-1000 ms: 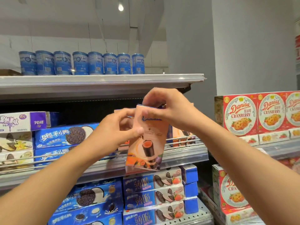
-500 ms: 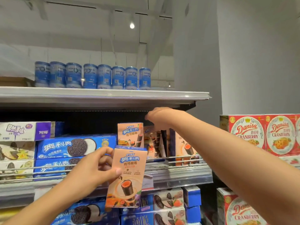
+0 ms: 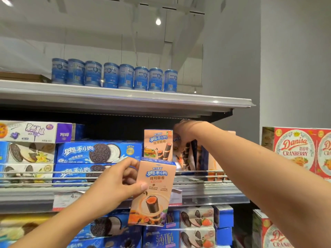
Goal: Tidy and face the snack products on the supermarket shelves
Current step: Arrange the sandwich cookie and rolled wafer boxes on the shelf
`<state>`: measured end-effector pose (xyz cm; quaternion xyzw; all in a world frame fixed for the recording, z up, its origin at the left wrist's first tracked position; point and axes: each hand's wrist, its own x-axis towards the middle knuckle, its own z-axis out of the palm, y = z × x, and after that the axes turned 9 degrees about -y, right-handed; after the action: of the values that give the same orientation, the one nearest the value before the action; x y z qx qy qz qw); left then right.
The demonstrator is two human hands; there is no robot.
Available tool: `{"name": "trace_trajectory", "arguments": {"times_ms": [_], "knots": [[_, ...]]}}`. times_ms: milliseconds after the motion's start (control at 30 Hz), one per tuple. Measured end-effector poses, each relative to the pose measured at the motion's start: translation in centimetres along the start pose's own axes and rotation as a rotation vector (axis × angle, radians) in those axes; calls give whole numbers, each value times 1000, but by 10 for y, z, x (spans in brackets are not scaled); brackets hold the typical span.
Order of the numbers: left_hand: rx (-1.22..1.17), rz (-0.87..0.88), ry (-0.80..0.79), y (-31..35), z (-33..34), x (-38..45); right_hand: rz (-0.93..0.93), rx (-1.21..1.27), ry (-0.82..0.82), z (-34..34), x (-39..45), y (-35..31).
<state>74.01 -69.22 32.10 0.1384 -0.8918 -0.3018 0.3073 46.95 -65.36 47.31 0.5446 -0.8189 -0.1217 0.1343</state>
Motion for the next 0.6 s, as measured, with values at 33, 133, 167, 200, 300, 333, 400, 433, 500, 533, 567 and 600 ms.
{"name": "trace_trajectory", "arguments": {"times_ms": [33,133,167,200,300,333,400,433,500,533,567,600], "knots": [[5,3,5,0,0,0,-7,10,14,0,0,2],[14,9,20,-1,1,0,-14,47,41,-3,-3,8],[16,9,23,-1,1,0,-15,55,56,-3,-4,9],[16,8,23,-1,2,0,-18,53,79,-4,-5,9],[-23,11,14,0,2,0,-31,16,150,-2,-9,9],[-29,9,10,0,2,1,-32,3,163,-2,-10,9],[-30,5,7,0,3,1,-33,-29,164,-1,-11,7],[-34,3,8,0,3,0,-31,-45,157,-1,-11,5],[-38,-1,4,1,3,0,-23,-72,148,-2,-12,2],[-33,-2,2,1,3,0,-17,-85,148,-3,-12,1],[-28,-5,1,2,3,0,-11,-100,150,-3,-13,-1],[-28,-8,3,2,4,-1,-4,-114,152,-3,-13,-2]]}}
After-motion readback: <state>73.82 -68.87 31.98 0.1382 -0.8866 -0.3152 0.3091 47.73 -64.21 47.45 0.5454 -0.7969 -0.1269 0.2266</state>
